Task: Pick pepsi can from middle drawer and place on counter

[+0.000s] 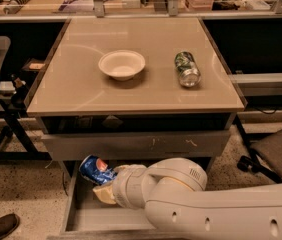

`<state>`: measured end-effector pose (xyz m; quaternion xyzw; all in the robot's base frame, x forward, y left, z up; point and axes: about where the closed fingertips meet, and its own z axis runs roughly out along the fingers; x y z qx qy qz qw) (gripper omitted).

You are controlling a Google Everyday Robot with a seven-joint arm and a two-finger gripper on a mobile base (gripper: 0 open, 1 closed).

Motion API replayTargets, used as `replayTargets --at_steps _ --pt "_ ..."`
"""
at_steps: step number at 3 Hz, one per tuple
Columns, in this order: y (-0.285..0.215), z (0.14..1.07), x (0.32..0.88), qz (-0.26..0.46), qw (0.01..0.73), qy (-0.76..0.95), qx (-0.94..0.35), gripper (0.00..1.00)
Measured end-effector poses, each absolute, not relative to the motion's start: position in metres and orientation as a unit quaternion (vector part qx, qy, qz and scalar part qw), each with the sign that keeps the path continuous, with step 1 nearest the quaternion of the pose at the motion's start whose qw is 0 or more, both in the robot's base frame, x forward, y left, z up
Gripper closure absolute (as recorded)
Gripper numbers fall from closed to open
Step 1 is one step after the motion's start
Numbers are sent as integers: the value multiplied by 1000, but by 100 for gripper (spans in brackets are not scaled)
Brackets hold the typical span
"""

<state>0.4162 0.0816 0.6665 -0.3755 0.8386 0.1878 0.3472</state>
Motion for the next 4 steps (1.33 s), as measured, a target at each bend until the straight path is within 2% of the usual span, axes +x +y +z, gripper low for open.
replayTargets --at_steps 4 --pt "159 770 440 168 405 773 -459 100"
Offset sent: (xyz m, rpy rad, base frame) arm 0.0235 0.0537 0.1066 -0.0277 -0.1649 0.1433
